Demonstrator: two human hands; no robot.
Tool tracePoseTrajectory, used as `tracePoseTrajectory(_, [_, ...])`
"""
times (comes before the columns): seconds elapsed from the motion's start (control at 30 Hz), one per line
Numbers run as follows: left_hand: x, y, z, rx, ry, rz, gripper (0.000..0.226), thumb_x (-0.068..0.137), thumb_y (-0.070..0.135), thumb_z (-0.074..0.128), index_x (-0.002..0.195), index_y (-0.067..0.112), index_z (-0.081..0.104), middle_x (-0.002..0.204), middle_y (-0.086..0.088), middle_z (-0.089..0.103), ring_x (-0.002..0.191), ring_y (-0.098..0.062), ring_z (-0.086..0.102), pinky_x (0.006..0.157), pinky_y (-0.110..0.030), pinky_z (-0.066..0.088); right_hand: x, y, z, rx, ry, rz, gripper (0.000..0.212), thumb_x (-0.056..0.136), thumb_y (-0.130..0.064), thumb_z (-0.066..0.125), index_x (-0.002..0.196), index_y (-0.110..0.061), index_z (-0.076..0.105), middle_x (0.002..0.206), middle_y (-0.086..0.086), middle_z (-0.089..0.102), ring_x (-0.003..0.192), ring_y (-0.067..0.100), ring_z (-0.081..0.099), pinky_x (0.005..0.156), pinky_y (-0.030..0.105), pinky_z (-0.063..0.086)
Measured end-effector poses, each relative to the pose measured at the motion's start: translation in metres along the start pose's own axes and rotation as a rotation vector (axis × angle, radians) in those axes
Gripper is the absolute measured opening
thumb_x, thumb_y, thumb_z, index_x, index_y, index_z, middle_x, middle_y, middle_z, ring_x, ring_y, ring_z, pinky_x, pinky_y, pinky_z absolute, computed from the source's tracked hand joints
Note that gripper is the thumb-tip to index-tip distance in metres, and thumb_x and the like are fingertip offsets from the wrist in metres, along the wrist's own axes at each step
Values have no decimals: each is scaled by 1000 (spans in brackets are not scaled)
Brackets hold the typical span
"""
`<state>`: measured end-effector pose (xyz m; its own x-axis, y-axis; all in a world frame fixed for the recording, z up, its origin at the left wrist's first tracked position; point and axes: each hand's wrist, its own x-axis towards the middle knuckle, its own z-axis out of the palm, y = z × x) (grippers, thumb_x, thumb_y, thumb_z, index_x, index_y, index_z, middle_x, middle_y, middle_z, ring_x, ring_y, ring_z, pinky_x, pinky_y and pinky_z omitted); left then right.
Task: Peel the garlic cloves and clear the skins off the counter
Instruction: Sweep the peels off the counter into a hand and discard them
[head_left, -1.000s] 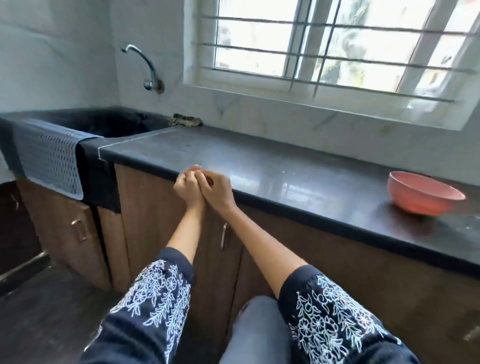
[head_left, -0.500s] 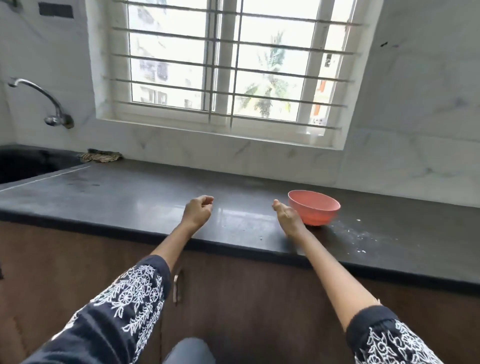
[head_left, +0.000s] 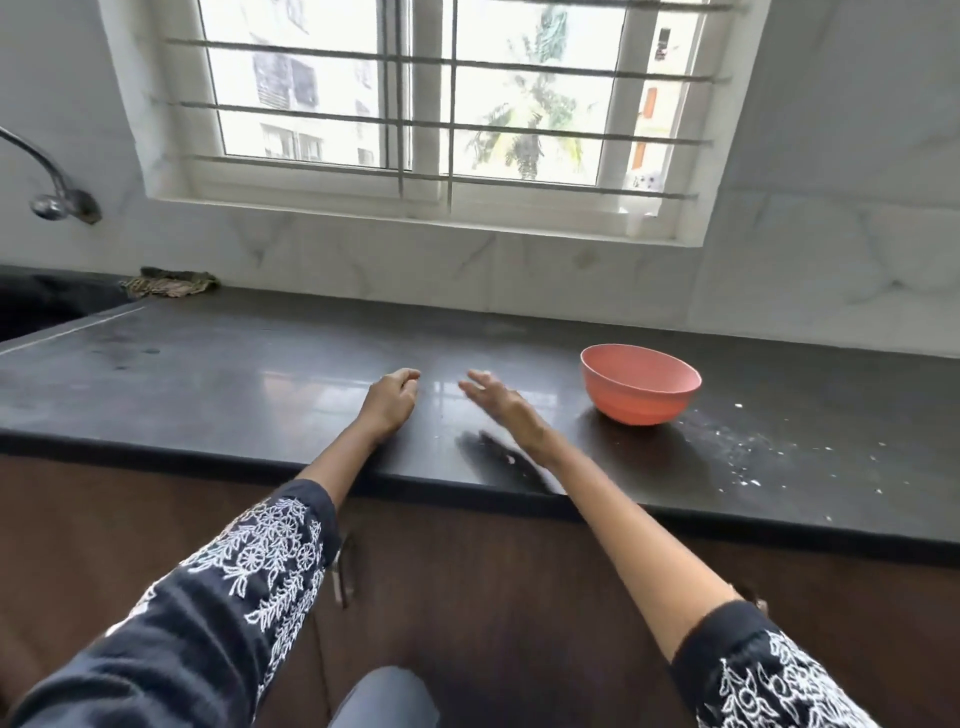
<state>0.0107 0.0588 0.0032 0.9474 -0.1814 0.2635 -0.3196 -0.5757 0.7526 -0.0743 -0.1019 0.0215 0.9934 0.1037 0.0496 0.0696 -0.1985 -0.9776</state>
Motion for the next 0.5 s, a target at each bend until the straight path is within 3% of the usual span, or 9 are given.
tracePoseTrajectory(0.07, [9, -1, -5, 34, -10, -2, 38, 98, 12, 37, 133, 2, 48, 137, -15, 50, 127, -27, 46, 105, -29, 33, 14, 5, -9, -68, 66, -8, 49, 103, -30, 16, 146, -7, 21, 151, 10, 28, 140, 16, 26, 114, 27, 15])
tracePoseTrajectory(0.17, [22, -3, -8, 160, -97, -27, 44, 100, 17, 32, 143, 6, 34, 147, -16, 37, 135, -29, 35, 111, -31, 24, 19, 16, -2, -255, -62, -13, 50, 102, -35, 20, 148, -16, 17, 148, 7, 34, 137, 15, 32, 111, 25, 19])
tracePoseTrajectory(0.23, [26, -3, -4, 326, -201, -39, 49, 102, 22, 27, 147, 5, 21, 152, -17, 25, 141, -29, 24, 115, -35, 16, 18, 14, 4, -135, -103, -41, 47, 103, -32, 18, 147, -17, 16, 137, 13, 48, 128, 20, 46, 102, 23, 32])
tracePoseTrajectory(0.3, [24, 5, 4, 424, -306, 13, 50, 103, 23, 24, 148, 5, 15, 155, -14, 16, 144, -27, 15, 116, -35, 11, 24, 6, -7, 109, 29, -89, 45, 103, -30, 17, 145, -15, 21, 126, 19, 57, 120, 25, 54, 95, 21, 40])
tracePoseTrajectory(0.4, [11, 27, 18, 172, -413, 103, 47, 102, 24, 30, 145, 7, 29, 151, -11, 30, 140, -22, 27, 110, -27, 21, 39, 2, -35, 421, 275, -121, 44, 102, -33, 19, 143, -18, 26, 123, 17, 59, 116, 22, 56, 102, 28, 34])
tracePoseTrajectory(0.5, [-3, 38, 24, -291, -481, -34, 39, 100, 19, 36, 132, 1, 47, 124, -18, 59, 121, -19, 52, 96, -15, 38, 47, 11, -47, 472, 343, -97, 45, 101, -35, 21, 143, -20, 27, 126, 15, 57, 114, 20, 55, 104, 29, 29])
